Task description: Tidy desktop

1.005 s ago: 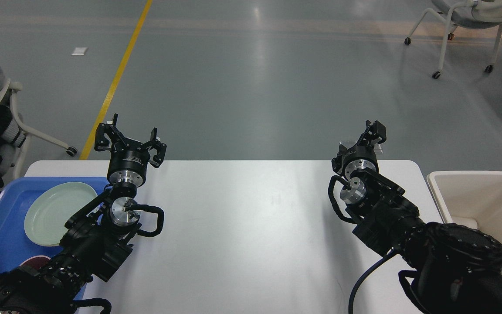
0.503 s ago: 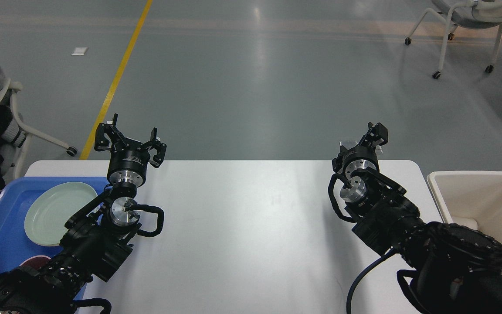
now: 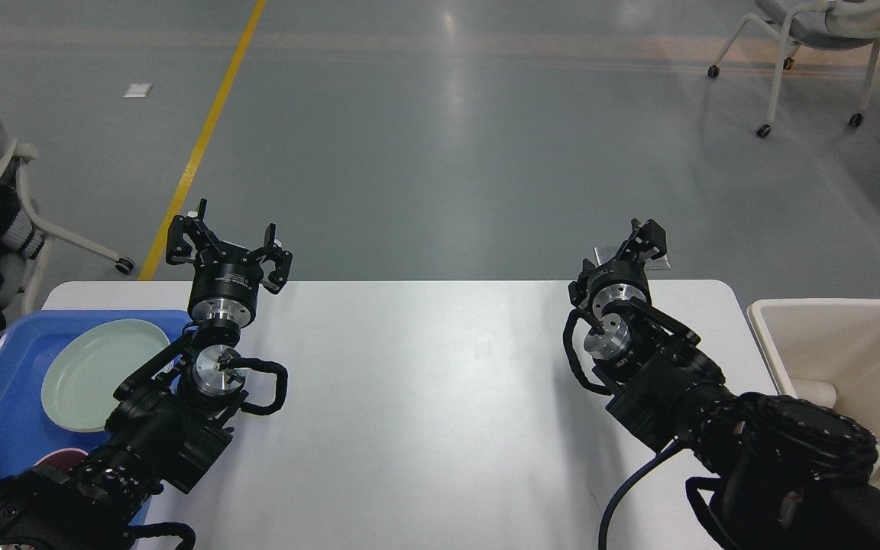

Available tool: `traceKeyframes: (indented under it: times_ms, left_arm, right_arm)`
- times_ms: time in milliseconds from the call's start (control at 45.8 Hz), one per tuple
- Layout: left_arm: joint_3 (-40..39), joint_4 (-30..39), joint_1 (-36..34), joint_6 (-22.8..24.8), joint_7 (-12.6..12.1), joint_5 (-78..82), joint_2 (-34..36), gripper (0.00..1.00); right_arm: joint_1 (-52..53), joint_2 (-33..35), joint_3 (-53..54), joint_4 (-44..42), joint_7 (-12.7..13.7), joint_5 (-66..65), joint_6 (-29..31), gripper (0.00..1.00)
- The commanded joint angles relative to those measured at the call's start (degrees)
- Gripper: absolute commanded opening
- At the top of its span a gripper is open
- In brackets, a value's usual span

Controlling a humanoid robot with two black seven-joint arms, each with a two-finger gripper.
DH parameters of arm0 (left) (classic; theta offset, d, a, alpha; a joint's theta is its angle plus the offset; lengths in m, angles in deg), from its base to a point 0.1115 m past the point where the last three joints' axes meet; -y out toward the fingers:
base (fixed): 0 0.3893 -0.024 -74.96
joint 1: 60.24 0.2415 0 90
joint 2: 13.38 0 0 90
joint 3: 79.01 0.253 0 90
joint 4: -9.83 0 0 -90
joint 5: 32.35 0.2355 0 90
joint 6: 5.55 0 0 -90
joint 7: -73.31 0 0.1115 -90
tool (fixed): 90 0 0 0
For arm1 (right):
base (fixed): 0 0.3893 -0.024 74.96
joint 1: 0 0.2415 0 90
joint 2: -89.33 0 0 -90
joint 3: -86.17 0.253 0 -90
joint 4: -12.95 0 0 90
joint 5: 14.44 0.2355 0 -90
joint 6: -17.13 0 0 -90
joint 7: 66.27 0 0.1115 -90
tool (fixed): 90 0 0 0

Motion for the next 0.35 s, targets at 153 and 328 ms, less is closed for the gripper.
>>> traceKeyframes:
  times_ms: [153, 328]
  left_arm:
    - [0.00, 0.00, 0.03, -0.04, 0.00, 0.00, 0.00, 1.00]
    - [0.00, 0.00, 0.03, -0.04, 0.00, 0.00, 0.00, 1.00]
  right_arm:
    - [-0.68, -0.72, -0.89, 1.25, -3.20, -0.26, 0.40, 1.00]
    - [-0.68, -0.72, -0.89, 1.25, -3.29, -0.26, 0.40, 1.00]
